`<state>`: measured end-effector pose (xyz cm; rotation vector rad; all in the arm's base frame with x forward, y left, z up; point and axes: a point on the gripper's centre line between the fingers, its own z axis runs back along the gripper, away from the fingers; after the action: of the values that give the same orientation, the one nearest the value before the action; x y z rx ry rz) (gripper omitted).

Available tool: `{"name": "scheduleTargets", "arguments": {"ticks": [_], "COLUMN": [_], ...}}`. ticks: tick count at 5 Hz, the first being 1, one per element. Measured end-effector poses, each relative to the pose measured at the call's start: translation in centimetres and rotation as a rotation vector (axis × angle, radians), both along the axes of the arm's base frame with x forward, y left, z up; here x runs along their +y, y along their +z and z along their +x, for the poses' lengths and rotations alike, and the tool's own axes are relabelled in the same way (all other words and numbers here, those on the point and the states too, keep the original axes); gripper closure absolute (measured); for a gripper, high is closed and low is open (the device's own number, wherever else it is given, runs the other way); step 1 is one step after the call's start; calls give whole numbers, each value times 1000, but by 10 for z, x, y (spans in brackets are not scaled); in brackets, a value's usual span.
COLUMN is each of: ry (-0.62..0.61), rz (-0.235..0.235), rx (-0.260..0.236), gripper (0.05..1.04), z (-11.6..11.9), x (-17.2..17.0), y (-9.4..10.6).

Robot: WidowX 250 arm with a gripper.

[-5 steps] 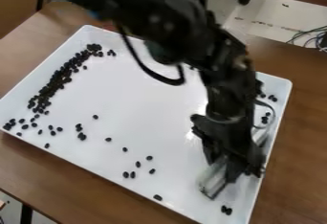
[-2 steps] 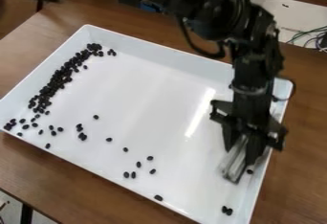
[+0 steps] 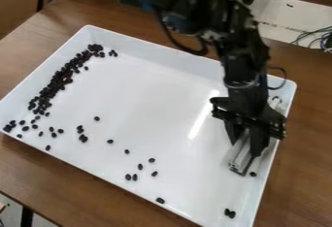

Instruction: Sweep into pile

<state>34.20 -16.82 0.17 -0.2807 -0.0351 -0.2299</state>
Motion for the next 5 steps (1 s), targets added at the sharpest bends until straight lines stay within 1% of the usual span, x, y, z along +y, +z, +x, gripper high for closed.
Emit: {"name": "scheduleTargets", "arguments": {"ticks": [1, 2, 3, 4, 5], "ry": [42, 117, 215, 262, 339], "rz": [3, 24, 36, 60, 82], "rx": [-11, -15, -27, -27, -33], "gripper": [731, 731, 731, 731, 731], "z": [6, 8, 5, 2, -10], "x": [33, 78, 127, 161, 205], "y": [-3, -4, -4, -5, -4]}}
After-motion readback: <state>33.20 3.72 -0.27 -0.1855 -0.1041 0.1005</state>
